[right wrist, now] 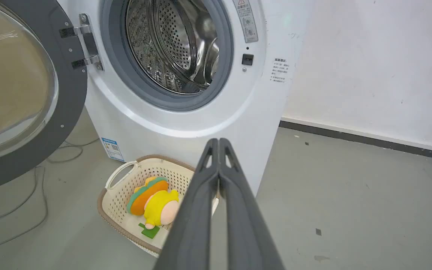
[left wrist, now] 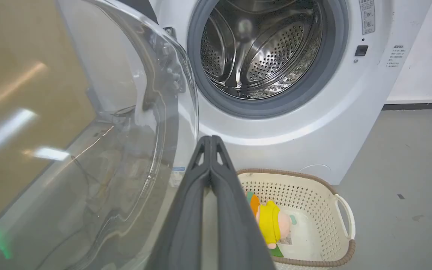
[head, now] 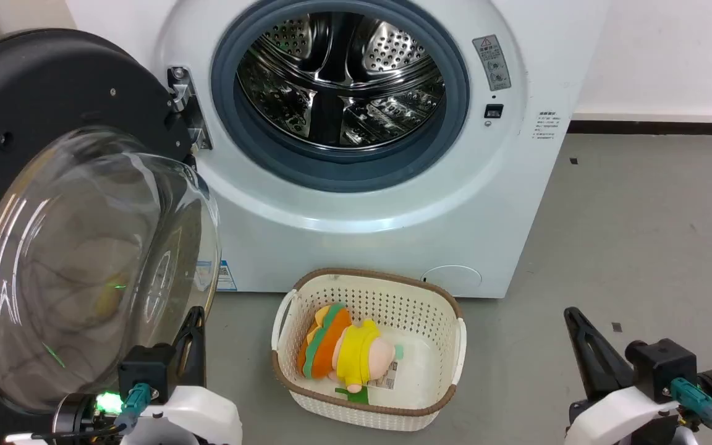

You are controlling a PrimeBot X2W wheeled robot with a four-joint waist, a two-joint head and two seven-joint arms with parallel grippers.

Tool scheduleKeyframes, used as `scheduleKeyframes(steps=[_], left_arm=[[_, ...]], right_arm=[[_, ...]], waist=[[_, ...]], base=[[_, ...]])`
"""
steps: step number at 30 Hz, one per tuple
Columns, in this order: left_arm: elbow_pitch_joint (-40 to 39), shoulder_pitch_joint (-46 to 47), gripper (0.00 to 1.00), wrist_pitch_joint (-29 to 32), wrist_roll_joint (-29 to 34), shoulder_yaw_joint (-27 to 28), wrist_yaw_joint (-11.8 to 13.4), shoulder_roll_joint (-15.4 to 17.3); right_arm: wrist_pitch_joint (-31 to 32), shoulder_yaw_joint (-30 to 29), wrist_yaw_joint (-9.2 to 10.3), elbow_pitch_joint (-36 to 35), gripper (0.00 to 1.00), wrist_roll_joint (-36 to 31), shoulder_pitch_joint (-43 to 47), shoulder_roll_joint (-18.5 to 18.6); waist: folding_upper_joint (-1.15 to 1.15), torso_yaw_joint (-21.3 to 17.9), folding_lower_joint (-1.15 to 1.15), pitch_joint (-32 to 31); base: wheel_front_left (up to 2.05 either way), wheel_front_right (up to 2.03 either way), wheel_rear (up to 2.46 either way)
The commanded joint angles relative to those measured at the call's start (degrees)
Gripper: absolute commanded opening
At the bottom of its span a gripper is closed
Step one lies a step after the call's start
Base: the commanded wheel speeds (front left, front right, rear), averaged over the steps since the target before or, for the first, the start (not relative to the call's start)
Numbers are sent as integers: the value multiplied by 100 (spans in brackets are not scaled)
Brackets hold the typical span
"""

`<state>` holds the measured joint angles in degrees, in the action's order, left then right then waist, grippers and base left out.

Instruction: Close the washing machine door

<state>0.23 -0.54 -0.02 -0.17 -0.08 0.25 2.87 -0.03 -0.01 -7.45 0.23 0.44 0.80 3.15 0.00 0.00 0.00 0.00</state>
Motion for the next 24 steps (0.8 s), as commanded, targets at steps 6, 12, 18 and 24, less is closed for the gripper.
scheduleKeyframes(steps=[6,12,18,24], left_arm=[[-23,54,0,2,17,8,-25,0],[-23,54,0,2,17,8,-25,0],[-23,54,0,2,17,8,-25,0],[-23,54,0,2,17,8,-25,0]], right_arm=[[3,1,-3,-23,0,-44,-80,-27],[3,1,-3,-23,0,-44,-80,-27],[3,1,-3,-23,0,-44,-80,-27],[3,1,-3,-23,0,-44,-80,-27]], waist=[[0,0,0,0],[0,0,0,0],[0,0,0,0],[0,0,0,0]], base=[[0,0,0],[0,0,0],[0,0,0],[0,0,0]])
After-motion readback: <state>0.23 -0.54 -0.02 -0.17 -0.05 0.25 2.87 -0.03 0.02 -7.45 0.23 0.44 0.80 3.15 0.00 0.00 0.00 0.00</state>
